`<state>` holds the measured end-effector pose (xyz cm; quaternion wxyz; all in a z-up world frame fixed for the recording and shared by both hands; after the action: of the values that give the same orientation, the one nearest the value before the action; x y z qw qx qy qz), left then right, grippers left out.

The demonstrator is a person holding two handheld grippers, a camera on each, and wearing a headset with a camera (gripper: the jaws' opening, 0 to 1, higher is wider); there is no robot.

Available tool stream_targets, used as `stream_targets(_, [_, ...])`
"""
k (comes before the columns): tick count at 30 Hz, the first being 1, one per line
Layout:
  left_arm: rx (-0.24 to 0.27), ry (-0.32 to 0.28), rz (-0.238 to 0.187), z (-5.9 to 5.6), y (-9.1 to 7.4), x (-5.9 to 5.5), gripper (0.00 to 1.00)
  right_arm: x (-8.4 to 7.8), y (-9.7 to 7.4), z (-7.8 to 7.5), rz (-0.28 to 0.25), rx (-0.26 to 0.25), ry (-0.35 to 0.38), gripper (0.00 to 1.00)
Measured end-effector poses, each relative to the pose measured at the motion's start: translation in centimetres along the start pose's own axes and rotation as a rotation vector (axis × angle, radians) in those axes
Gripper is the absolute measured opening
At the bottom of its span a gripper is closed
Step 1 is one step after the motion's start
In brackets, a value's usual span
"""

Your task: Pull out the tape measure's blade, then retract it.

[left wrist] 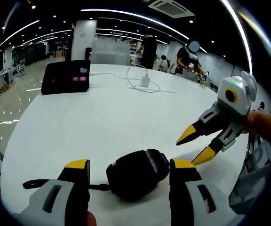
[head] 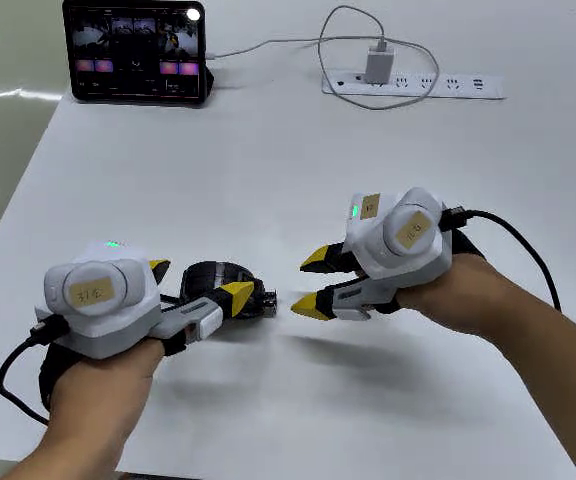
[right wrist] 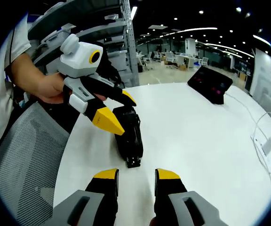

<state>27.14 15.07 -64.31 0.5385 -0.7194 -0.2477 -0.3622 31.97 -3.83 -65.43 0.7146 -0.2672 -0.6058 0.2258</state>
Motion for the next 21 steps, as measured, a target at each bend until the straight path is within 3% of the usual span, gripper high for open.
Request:
stream_targets(10, [-0.025,0.067,0.017,0.4,-1.1,-0.1,0.65,-0.8,-2.3,0.4,-0.028,-0.046,0.034,0.28])
stream_targets(21, [-0.066,0.141,0.022,0.2,-2.0,0.1,0.65,-1.9,-4.7,1.2,-0.043,-0.101,0.069,0.3])
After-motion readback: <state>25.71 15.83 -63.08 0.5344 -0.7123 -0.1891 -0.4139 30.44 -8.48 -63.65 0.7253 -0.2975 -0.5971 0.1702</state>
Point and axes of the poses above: the centre of the closed fingertips' face, and the gripper's own axes: y roughly forward along the fingers, z roughly to its left, x roughly out of its top, the point moved 8 cm from there along -y, roughly backward along the fingers, and after that the axes turned 1 degree about y, right-handed, at the moved point
